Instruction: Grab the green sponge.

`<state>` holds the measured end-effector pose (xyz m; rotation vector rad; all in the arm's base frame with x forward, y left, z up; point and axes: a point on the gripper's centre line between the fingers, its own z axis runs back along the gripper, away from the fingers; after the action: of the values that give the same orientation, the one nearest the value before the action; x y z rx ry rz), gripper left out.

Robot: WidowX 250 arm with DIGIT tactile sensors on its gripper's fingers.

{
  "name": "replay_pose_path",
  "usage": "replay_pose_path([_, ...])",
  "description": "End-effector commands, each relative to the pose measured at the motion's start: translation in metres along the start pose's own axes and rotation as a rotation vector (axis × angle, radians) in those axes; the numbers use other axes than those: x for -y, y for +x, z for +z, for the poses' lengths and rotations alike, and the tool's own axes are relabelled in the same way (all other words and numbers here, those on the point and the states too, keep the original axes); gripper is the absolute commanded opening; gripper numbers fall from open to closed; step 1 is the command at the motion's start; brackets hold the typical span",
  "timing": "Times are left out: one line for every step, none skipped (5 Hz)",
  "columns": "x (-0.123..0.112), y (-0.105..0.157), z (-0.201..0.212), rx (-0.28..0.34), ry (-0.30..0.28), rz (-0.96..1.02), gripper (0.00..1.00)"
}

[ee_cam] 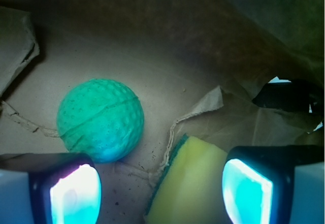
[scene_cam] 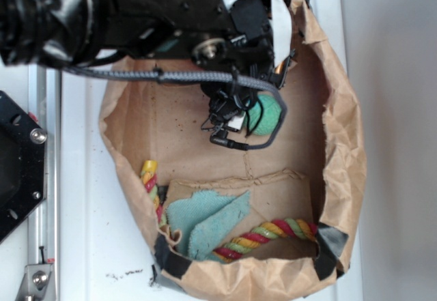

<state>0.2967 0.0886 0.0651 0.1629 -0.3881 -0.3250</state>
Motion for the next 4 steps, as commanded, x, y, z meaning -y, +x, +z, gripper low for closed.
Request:
replay_pose_path([-0.011, 0.007, 0.018, 0.039, 0.040, 0.023, 1.00])
replay_pose_path([-0.019, 0.003, 0.010, 0.030, 0.028, -0.042, 1.00])
replay_pose_path([-0.019, 0.007, 0.006, 0.046, 0.044, -0.147, 1.00])
replay_pose_path([-0.017, 0.012, 0.006, 0.074, 0.042, -0.269, 1.00])
